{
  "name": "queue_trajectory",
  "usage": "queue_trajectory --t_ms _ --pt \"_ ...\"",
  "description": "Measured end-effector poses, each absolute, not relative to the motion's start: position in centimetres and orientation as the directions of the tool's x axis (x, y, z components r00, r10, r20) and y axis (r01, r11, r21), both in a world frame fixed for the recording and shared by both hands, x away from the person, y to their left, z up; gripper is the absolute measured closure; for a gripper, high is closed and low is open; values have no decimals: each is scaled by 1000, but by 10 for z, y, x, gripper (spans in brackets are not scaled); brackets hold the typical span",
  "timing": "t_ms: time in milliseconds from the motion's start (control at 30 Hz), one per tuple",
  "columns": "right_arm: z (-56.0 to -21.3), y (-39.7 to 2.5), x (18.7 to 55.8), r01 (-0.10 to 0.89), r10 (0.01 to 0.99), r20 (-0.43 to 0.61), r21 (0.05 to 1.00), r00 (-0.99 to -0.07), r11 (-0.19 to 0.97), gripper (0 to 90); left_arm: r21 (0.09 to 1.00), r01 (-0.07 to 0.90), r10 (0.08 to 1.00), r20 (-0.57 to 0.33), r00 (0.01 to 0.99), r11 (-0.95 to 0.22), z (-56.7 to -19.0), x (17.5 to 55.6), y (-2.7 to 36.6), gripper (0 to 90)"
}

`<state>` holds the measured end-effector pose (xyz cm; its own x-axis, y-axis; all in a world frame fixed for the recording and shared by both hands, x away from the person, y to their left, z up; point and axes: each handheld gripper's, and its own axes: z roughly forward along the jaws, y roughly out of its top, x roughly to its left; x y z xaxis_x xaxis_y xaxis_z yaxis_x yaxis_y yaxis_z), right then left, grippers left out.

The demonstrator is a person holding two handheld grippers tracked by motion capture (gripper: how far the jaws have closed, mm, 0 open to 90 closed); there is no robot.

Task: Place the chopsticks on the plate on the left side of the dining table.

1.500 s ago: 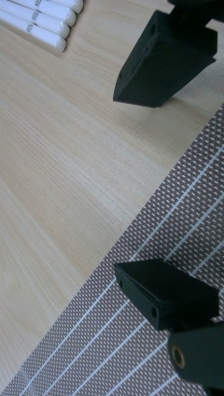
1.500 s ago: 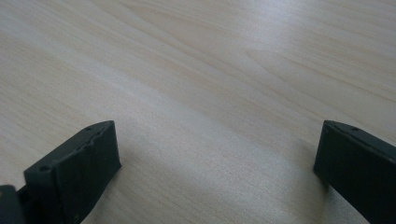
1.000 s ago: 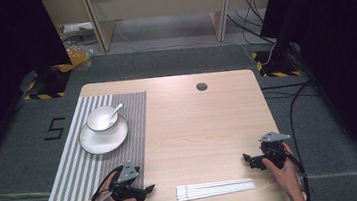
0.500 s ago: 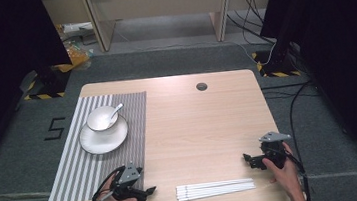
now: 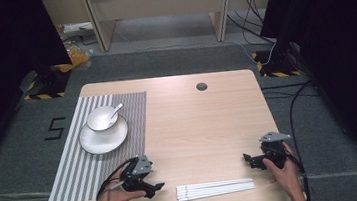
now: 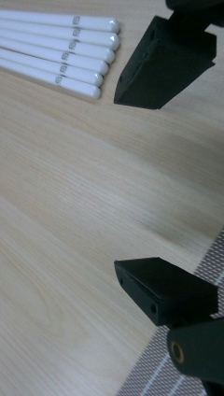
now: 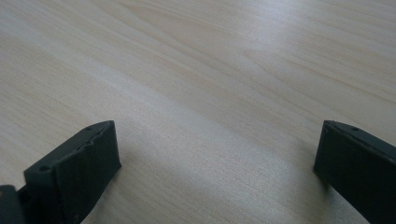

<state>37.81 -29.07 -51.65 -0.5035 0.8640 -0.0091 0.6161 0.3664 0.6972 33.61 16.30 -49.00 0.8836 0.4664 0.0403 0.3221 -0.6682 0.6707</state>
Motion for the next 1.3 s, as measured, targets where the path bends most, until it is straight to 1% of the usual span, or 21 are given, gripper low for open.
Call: queue_trajectory --t_ms 167,700,1300 --pt "-517 -291 378 615 864 -9 698 -504 366 2 643 287 408 44 912 -710 -482 344 144 168" --pt "-517 -291 378 615 864 -10 698 -504 367 2 590 221 321 68 945 -777 -480 354 111 169" --pt "-517 -291 378 613 862 -11 699 -506 369 2 547 165 237 64 969 -821 -484 358 74 177"
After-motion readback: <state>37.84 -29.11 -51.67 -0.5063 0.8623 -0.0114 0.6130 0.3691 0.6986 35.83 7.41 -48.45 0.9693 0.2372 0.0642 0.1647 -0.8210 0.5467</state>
